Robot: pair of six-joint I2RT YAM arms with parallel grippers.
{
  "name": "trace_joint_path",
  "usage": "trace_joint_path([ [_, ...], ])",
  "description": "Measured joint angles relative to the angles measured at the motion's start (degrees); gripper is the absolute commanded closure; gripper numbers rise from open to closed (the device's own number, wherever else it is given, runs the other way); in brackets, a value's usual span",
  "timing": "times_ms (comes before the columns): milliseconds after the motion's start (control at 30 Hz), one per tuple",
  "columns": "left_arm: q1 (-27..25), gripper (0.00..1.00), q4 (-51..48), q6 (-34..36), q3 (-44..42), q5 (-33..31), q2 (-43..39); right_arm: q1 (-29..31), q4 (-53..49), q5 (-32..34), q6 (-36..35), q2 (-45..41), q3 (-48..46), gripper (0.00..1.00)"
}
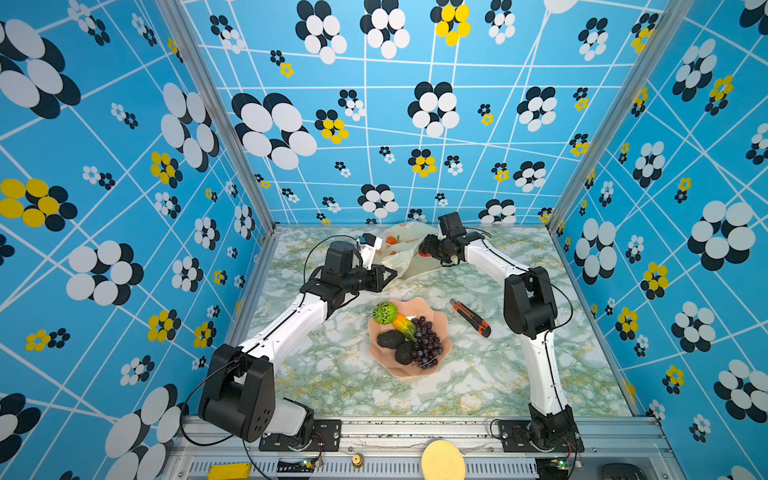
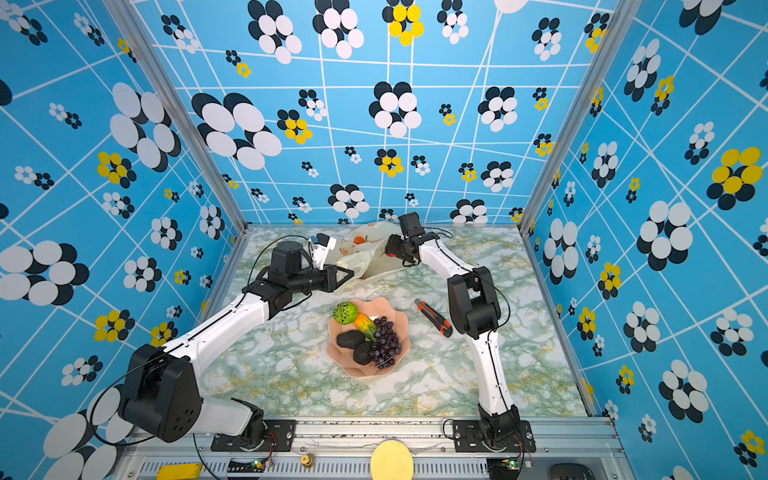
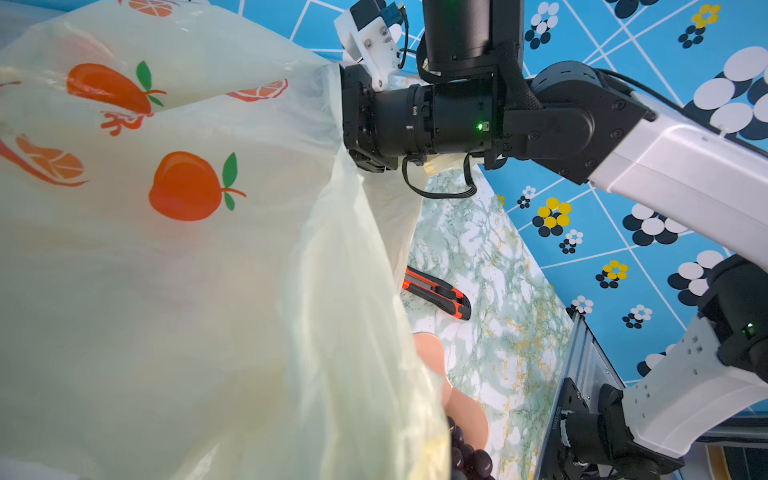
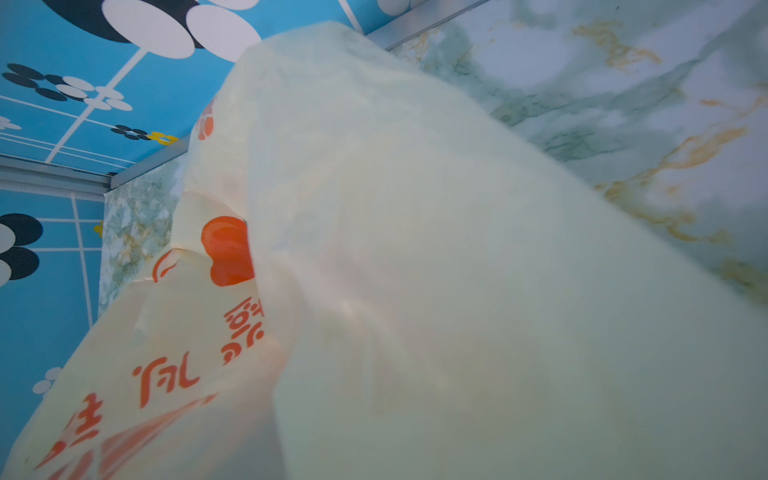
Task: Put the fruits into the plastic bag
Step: 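Withdraw the right gripper up out of the bag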
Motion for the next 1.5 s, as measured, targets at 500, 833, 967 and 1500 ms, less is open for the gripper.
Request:
trace_joint_path([
  [500,0.0,1.00,-0.9,-0.1,-0.1,-3.5,-0.5,-0.2,-1.1,-3.8,-0.4,0.0,-2.0,0.05],
  [833,0.0,1.00,-0.8,-0.1,-0.1,-3.4,-0.1,-0.2,-1.1,-4.7,-0.5,0.0,-2.0,0.01],
  [967,0.0,1.00,-0.8,-0.1,-0.1,-3.4,0.0,-0.2,-1.1,-5.3,-0.3,0.0,-2.0,0.01],
  [1500,0.0,1.00,-0.8,-0.1,-0.1,-3.1,1.5,-0.4,3.8,-18.4,10.0,-4.4,-4.8,0.01],
])
